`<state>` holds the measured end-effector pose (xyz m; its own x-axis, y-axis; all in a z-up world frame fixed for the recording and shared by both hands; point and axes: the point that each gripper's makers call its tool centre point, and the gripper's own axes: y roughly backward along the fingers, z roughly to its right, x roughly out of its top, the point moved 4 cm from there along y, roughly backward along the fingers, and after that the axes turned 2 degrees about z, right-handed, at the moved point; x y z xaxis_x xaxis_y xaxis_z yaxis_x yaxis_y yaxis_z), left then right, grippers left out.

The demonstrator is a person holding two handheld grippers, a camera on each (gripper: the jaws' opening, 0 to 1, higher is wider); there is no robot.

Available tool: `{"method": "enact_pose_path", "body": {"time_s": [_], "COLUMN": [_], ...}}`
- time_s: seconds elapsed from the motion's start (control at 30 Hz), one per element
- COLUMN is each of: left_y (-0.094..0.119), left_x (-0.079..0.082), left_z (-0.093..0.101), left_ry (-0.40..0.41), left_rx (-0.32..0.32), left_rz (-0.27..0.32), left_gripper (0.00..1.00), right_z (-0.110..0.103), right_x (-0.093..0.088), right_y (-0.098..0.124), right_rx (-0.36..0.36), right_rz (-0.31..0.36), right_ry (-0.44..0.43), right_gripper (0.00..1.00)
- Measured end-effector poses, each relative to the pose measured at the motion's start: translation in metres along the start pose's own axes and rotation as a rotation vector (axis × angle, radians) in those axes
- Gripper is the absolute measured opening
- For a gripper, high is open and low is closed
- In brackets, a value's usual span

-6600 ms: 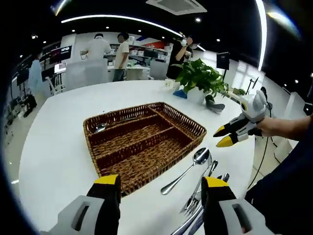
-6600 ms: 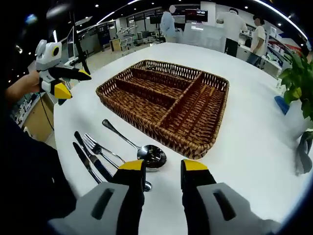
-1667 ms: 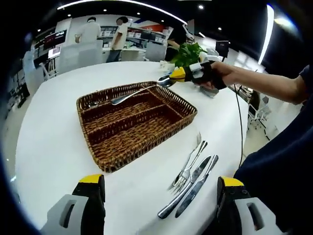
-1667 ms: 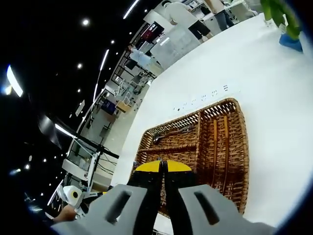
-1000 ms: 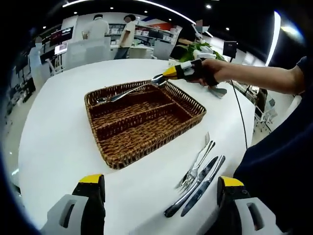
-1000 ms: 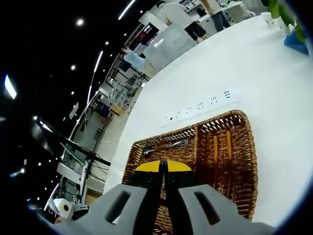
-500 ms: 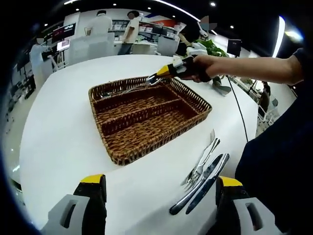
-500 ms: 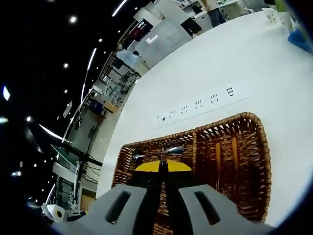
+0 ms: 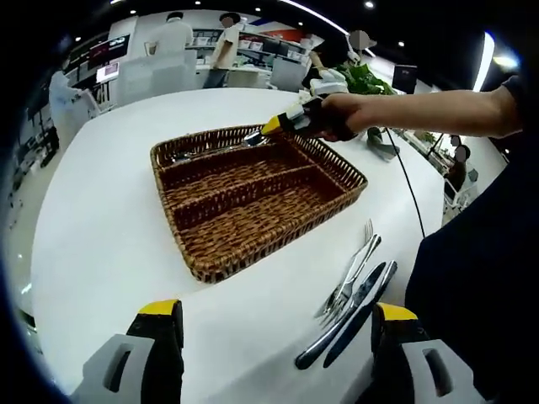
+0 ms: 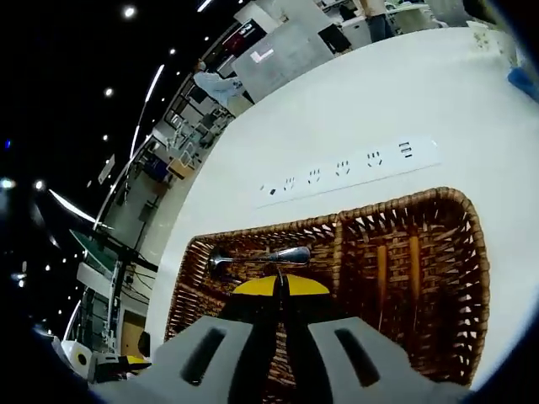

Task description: Arrange the knives, forks, and spoons in their matching storage slots by inserting each utensil handle-first until every utensil is classified and aligned in the correct compartment

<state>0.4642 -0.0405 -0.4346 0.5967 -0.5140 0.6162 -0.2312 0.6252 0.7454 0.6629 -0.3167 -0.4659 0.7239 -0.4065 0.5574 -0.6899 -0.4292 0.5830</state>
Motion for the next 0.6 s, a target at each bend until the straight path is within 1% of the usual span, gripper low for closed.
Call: {"method": "enact_pose_path", "body": {"time_s": [0.1,0.17,0.2,0.23,0.27,0.33,0.43,0.47,0.5,0.53,0.6], "left_y": [0.0,0.0,0.0,-0.001,-0.001,-0.001,-0.002,-0.002,-0.002,-0.002,-0.002], "left_x": [-0.001,-0.001,-0.001,-0.001,-0.001,-0.001,0.0,0.0,0.0,0.0,0.0], "left_z": [-0.001,-0.001,-0.001,-0.001,-0.001,-0.001,-0.001,-0.001,-0.001,-0.001,-0.001], "left_ry": [-0.001,0.003,0.003,0.002,0.001,0.003,-0.001,-0.001,-0.002,-0.003,-0.005], "left_rx": [-0.001,-0.001,-0.001,-0.001,0.0,0.002,0.0,-0.001,-0.001,-0.001,0.002], "left_rz": [-0.006,-0.007,-0.008,-0.01,-0.011,-0.011,-0.013,-0.013,-0.014,-0.014,-0.013], "left_gripper": [0.97,0.96,0.96,0.96,0.96,0.96,0.96,0.96,0.96,0.96,0.96], "right_z": [-0.002,0.0,0.001,0.0,-0.004,-0.003,-0.009,-0.009,-0.005,-0.004,-0.007], "right_x": [0.0,-0.001,0.0,0.001,0.001,0.004,0.003,0.001,-0.001,-0.003,-0.007], "right_y": [-0.002,-0.003,-0.002,-0.003,-0.003,-0.004,-0.007,-0.008,-0.008,-0.008,-0.008], "right_rx": [-0.017,-0.046,-0.066,-0.065,-0.044,-0.069,-0.055,-0.064,-0.095,-0.107,-0.095], "right_rz": [-0.014,-0.022,-0.01,0.001,0.003,0.009,0.007,0.002,-0.013,-0.019,-0.026], "right_ry": [0.053,0.085,0.077,0.037,0.009,0.055,0.061,0.068,0.117,0.13,0.122], "right_gripper": [0.01,0.01,0.01,0.01,0.01,0.01,0.01,0.01,0.02,0.02,0.02]}}
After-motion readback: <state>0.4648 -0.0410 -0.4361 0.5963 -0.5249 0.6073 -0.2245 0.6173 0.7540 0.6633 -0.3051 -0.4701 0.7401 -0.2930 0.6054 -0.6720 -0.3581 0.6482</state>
